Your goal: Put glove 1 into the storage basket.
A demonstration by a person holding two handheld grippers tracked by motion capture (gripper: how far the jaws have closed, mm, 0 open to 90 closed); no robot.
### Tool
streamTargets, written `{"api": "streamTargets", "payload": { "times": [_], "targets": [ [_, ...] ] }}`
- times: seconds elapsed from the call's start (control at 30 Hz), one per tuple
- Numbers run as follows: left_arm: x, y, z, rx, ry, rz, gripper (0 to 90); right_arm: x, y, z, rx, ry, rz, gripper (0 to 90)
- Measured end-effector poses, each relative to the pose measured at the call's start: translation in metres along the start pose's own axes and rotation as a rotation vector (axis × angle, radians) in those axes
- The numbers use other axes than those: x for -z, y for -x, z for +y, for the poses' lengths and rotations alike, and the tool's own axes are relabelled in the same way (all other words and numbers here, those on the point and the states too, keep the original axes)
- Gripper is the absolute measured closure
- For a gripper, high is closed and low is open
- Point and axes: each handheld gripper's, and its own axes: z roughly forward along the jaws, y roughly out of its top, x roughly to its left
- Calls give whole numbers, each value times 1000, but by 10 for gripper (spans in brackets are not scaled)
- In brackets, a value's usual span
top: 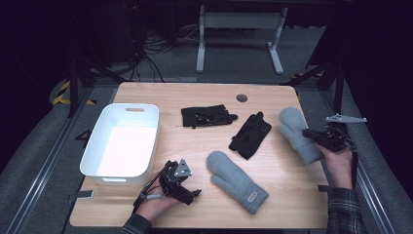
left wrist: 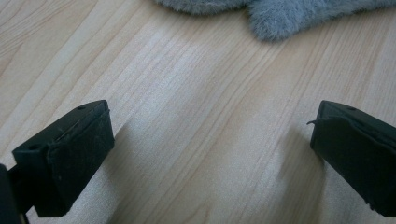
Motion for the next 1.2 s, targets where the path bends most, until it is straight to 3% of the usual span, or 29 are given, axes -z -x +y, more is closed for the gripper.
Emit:
{"api": "streamTargets", "payload": {
  "times": [0.23, 0.53, 1.2],
  "targets": [
    [0, 0, 0, 0, 1, 0, 0, 4, -10, -1, 0, 2, 16, 888],
    [0, 0, 0, 0, 0, 0, 0, 5, -36, 3, 52, 7, 62, 888],
    [0, 0, 0, 0, 1, 0, 0, 11, -91, 7, 127, 21, 206, 887]
  ]
}}
